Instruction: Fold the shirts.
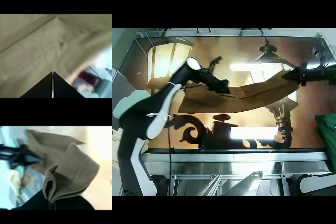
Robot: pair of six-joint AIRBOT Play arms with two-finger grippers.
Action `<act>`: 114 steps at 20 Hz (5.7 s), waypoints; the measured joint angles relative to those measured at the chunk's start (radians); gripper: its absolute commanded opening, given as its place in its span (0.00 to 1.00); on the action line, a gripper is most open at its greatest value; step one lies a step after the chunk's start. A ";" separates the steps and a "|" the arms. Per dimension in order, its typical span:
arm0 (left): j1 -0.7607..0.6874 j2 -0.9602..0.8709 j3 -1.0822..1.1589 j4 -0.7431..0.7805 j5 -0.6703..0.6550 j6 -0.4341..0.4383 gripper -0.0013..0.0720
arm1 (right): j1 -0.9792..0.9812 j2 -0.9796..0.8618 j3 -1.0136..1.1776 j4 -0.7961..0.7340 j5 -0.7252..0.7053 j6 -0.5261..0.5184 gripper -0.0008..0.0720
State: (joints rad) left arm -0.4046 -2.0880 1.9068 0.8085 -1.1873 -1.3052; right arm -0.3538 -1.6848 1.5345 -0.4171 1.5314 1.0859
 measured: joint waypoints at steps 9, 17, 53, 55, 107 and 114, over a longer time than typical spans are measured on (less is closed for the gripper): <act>-0.089 -0.154 0.144 -0.097 0.086 -0.074 0.06 | 0.167 0.085 0.031 0.112 0.051 0.042 0.03; 0.256 0.166 0.129 -0.440 -0.209 0.075 0.06 | 0.513 -0.006 0.031 -0.007 -0.320 0.101 0.03; 0.331 0.377 -0.216 -0.494 -0.367 0.183 0.06 | 0.417 0.056 -0.446 0.096 -0.605 -0.151 0.95; 0.343 0.377 -0.217 -0.494 -0.368 0.196 0.06 | 0.401 -0.006 -0.410 0.090 -0.618 -0.135 0.95; 0.309 0.369 -0.200 -0.509 -0.529 0.258 0.03 | -0.653 0.660 -0.517 -1.070 -0.122 0.711 0.03; 0.344 0.524 -0.252 -0.392 -0.513 0.179 0.03 | -0.188 0.740 -0.491 -0.694 -0.194 0.568 0.03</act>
State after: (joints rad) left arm -0.0601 -1.5642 1.6550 0.4168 -1.7008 -1.1259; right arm -0.5419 -0.9447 1.0431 -1.1114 1.3373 1.6535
